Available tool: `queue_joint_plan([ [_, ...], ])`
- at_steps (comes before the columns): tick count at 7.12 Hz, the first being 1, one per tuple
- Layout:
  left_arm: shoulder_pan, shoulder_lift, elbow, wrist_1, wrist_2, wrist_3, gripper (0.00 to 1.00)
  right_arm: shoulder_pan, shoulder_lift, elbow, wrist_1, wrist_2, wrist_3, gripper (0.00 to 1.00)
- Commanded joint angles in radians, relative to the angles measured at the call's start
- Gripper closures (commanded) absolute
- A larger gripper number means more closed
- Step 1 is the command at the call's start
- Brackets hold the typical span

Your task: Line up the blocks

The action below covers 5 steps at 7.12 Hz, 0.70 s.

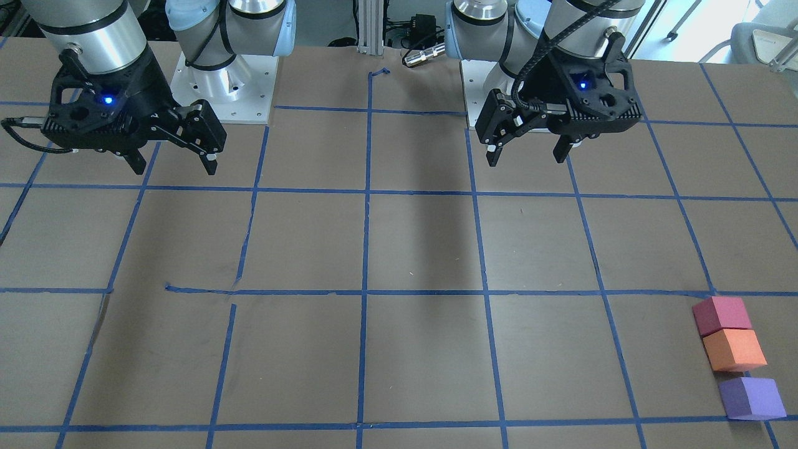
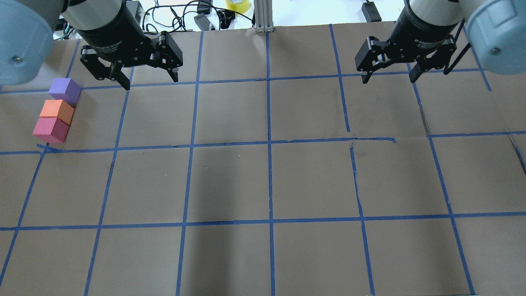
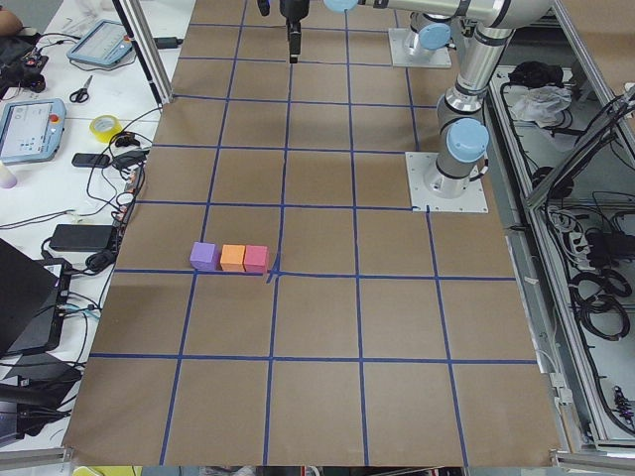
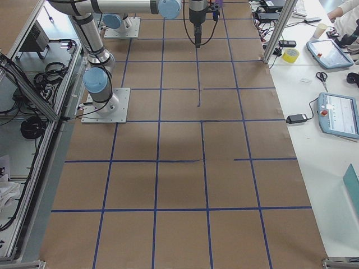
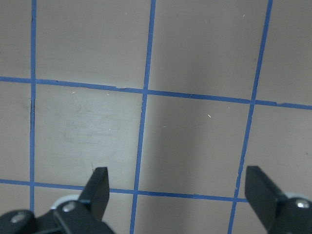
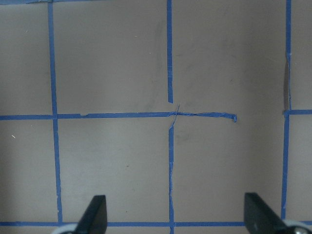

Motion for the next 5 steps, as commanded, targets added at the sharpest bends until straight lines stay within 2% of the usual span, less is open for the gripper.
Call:
queue_joint_plan([
  [1, 0.0, 0.016, -0.029, 0.003, -0.001, -0.001, 0.0, 0.0, 0.0, -0.001, 0.0, 0.0, 0.0, 0.0],
  [5, 0.0, 0.01, -0.029, 0.01, -0.001, 0.0, 0.0, -0.005, 0.0, 0.0, 0.002, 0.0, 0.0, 0.0],
])
